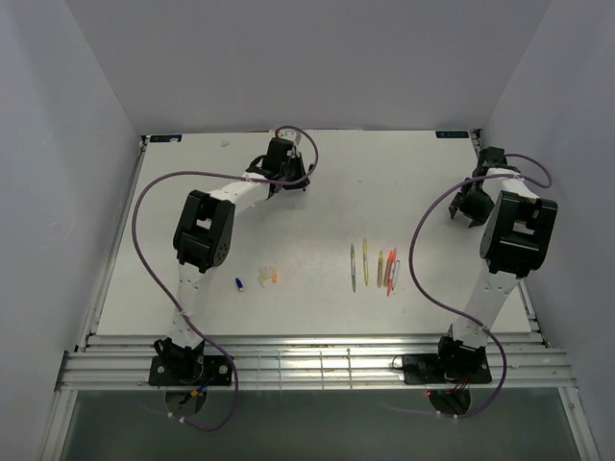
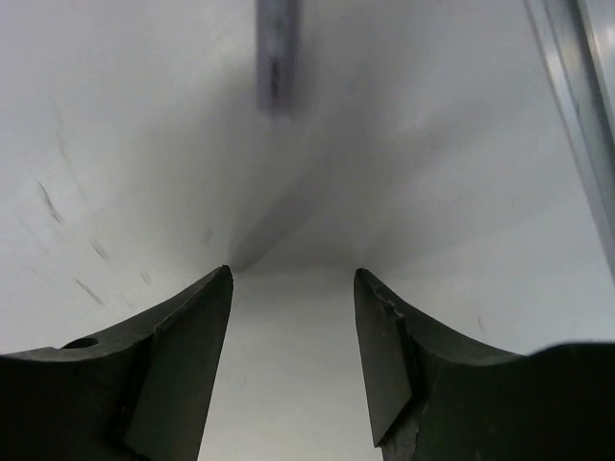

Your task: Open the pen caps

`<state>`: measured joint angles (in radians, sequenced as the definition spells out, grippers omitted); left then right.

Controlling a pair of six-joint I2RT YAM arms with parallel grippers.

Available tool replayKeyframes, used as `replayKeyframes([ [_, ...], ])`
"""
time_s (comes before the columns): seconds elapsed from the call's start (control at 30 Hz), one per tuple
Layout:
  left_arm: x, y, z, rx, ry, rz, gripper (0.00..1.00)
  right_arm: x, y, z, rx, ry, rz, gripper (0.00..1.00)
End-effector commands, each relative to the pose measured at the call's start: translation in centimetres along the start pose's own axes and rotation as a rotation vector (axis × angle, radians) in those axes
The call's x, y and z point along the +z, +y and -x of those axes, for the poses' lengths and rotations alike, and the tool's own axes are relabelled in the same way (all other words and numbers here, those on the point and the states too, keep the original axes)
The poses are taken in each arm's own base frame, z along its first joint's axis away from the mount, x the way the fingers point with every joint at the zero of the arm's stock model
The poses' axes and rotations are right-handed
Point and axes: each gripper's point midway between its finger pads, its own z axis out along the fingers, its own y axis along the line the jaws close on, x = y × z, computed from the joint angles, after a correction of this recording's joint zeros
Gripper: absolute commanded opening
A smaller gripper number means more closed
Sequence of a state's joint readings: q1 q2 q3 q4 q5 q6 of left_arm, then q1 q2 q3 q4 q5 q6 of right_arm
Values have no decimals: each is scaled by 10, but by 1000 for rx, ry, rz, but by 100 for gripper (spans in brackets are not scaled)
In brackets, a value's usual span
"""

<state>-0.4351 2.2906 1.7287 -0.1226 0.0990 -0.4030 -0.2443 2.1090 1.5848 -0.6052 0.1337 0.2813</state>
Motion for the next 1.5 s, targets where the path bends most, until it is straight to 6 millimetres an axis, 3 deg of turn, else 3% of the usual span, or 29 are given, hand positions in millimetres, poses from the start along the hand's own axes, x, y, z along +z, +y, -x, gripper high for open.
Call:
replayKeyframes([
  [0.0, -48, -42, 51, -40, -90, -108, 0, -39, -6, -26, 15, 1, -40, 60],
  [0.13, -68, -55, 41, -136, -55, -163, 0, -84, 10, -38, -41, -59, 16, 67],
  [0.23, -97, -71, 33, -208, -28, -238, 0, -119, 51, -47, -137, -44, 102, 70],
  [0.27, -106, -78, 34, -222, -33, -273, 0, -137, 84, -51, -180, -33, 213, 70],
  [0.3, -114, -83, 31, -241, -21, -298, 0, -148, 98, -63, -196, 7, 270, 70],
  [0.37, -141, -98, 22, -276, 10, -368, 0, -181, 149, -91, -268, 58, 474, 68],
  [0.47, -182, -115, 12, -279, 34, -435, 0, -231, 200, -125, -315, 92, 711, 67],
  [0.57, -224, -131, -2, -262, 57, -480, 0, -269, 235, -161, -330, 142, 898, 66],
  [0.73, -272, -143, -37, -243, 107, -504, 0, -302, 251, -211, -295, 233, 1067, 62],
  [0.93, -312, -140, -47, -289, 72, -514, 0, -341, 267, -253, -340, 248, 1193, 55],
  [1.1, -320, -140, -46, -324, 53, -513, 0, -359, 271, -254, -237, 200, 1283, 44],
  [1.3, -319, -143, -43, -364, 48, -524, 0, -379, 273, -251, -201, 177, 1347, 41],
  [1.47, -321, -147, -39, -371, 35, -532, 0, -383, 278, -246, -183, 178, 1360, 41],
])
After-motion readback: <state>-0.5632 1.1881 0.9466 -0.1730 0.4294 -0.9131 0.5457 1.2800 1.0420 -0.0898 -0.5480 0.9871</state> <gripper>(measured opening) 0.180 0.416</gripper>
